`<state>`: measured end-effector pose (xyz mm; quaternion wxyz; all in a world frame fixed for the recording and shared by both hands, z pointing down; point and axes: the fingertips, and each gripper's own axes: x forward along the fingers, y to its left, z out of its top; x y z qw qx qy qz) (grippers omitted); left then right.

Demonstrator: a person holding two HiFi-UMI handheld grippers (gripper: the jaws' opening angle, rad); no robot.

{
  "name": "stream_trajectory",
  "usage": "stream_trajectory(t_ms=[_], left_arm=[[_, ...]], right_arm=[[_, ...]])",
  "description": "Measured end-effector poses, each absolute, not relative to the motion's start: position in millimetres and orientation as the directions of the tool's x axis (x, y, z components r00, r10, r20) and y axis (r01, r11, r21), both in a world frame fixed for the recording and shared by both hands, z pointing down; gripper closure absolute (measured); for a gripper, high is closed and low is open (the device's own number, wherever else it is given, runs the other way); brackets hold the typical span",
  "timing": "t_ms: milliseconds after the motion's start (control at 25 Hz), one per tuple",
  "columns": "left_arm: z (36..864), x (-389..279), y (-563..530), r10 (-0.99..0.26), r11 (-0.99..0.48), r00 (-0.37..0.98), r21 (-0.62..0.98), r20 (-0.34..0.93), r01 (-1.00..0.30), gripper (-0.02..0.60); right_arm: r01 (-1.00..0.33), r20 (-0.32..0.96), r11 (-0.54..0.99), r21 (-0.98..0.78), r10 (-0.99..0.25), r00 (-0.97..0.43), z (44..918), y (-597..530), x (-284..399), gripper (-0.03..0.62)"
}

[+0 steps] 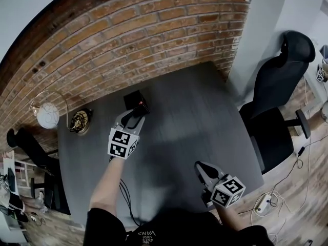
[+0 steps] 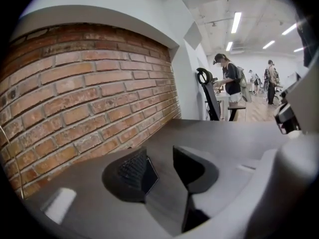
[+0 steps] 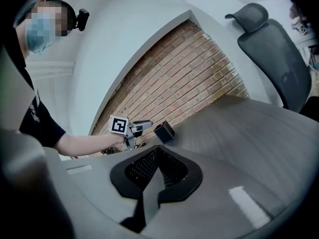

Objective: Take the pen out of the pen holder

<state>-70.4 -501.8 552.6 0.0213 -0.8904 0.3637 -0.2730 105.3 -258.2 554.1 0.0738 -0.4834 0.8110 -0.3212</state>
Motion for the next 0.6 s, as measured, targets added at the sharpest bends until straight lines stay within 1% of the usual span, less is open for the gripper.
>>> stream_trajectory(t_ms=[280,600], left_arm=[[570.8,-61.0,-534.4,-0.654,-0.73,0.535,-0.26,0.535,-0.632,0.405],[590.7,-62.7,-564.8,-0.64,-0.727,0.475,-0.274,0.604,-0.63,0.405]], right_arm=[[-0.731,0.209,0.293,-0.617,-0.834,-0.511,568.6,-261.3,128.5,0.592],[-0.721,0.224,0.266,-0.64,-0.833,-0.506,579.9,-264.7,139.2,0.592]])
